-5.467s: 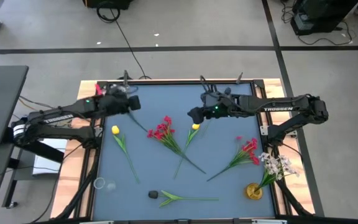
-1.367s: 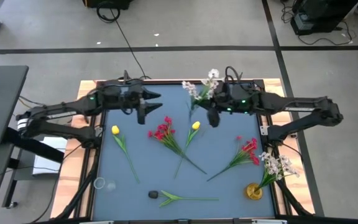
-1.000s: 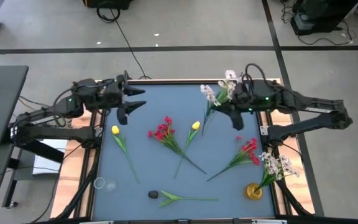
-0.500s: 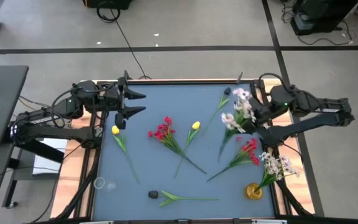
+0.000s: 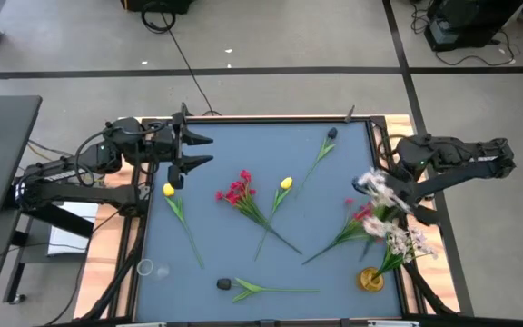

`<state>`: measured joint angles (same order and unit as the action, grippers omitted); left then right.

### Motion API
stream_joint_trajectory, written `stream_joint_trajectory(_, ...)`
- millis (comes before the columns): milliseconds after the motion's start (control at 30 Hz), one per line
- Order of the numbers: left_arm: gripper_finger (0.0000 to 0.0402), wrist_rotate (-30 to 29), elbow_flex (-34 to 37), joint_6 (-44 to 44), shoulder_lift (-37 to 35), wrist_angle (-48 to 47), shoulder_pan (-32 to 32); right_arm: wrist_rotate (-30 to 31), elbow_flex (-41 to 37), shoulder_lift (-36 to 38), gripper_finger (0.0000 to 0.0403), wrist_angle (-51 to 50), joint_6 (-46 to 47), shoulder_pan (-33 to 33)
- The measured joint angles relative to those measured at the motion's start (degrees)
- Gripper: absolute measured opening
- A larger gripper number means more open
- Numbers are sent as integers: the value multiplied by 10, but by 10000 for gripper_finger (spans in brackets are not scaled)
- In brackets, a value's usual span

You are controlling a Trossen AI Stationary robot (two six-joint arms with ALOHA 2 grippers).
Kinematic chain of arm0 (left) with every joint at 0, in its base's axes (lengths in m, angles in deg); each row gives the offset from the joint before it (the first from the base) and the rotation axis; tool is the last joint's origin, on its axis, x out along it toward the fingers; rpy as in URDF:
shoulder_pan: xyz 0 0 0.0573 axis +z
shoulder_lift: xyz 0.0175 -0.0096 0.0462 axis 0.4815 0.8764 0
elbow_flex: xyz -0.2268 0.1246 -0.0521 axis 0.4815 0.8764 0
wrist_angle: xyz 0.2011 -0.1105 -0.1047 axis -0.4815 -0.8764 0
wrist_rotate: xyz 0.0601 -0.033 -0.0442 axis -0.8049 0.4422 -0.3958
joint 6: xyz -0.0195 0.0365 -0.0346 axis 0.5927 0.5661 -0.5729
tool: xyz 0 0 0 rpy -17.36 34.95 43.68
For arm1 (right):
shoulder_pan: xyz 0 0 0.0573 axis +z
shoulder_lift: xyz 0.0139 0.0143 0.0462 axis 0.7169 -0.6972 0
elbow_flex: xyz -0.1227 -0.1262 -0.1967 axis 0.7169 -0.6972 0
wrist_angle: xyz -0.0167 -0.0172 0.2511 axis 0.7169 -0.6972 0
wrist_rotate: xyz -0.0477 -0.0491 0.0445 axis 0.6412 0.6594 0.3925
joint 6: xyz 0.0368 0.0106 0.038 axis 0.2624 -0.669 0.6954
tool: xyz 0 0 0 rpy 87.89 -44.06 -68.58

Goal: Sort flowers into vase by color
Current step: Put the white flower into the yellow flower vase

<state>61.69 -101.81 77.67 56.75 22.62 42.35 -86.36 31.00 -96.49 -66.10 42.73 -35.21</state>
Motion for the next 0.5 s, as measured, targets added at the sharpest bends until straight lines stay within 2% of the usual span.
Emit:
stream_joint_trajectory(100, 226, 0, 0, 0, 0, 0, 0, -43, -1, 2, 9, -27, -57, 20)
stream_joint_trajectory(233, 226, 0, 0, 0, 0, 0, 0, -67, -30, 13, 9, -29, -110, 49)
stream_joint_trajectory(500, 226, 0, 0, 0, 0, 0, 0, -34, -128, 30, 9, 8, -121, 113)
